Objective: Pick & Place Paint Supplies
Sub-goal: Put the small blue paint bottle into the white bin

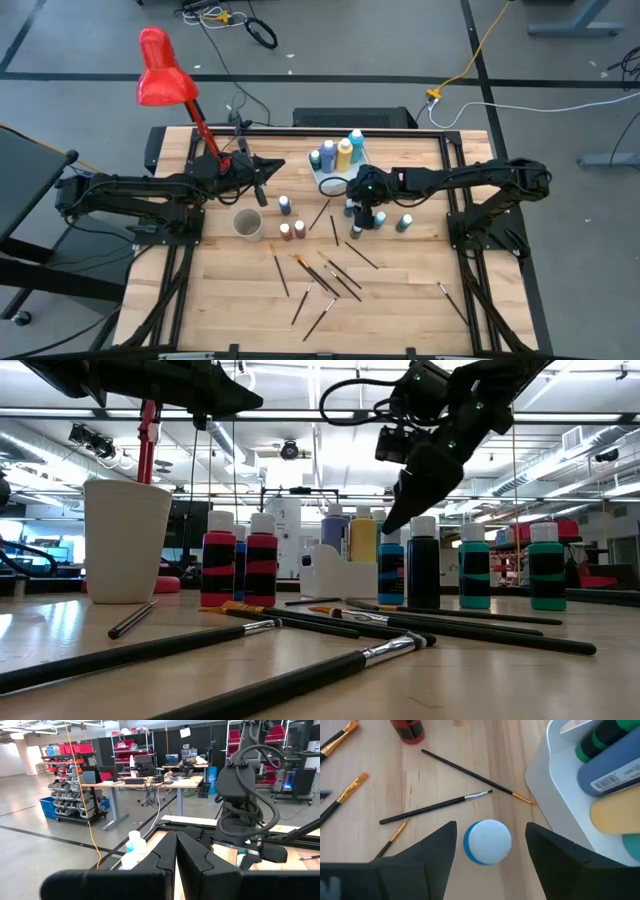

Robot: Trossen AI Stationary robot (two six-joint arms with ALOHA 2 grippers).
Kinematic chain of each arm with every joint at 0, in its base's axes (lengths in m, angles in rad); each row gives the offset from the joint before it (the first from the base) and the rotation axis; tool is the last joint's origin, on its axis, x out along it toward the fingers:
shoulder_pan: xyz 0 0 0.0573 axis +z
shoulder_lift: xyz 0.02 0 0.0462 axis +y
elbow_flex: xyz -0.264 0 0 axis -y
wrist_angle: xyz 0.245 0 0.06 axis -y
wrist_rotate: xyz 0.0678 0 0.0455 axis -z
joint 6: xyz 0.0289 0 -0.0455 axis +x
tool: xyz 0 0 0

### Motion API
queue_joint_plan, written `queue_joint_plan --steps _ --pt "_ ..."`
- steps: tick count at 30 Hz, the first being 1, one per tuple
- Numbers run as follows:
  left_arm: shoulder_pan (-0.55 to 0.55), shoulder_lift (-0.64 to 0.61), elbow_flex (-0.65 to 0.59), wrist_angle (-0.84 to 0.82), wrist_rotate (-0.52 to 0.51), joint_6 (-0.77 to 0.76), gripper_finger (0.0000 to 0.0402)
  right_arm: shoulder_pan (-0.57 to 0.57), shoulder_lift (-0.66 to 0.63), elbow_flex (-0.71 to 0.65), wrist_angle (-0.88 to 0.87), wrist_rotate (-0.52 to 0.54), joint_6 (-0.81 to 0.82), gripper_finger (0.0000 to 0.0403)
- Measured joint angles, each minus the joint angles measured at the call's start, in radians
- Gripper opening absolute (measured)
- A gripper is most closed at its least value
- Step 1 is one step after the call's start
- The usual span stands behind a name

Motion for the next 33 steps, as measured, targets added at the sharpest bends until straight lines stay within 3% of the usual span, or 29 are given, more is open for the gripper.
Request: queue_joint_plan --steps 5,13,20,27,33 --pt "0.0 0.0 0.0 0.0 -0.001 0.0 0.0018 0.0 0.0 0.0 0.001 0.005 0.024 0.021" --pt "0.0 0.0 0.0 0.0 -0.001 0.0 0.0018 -0.002 0.0 0.0 -0.033 0.012 0.045 0.0113" --pt "0.0 0.0 0.0 -0.001 -0.001 0.0 0.0018 -0.002 -0.023 0.011 -0.047 0.021 0.045 0.0112" --pt "0.0 0.0 0.0 0.0 -0.001 0.0 0.0018 -0.008 -0.09 0.091 -0.125 0.213 0.001 0.0123" --pt "0.0 0.0 0.0 0.0 -0.001 0.0 0.0018 -0.065 -0.164 0.113 -0.126 0.253 -0.001 0.0117"
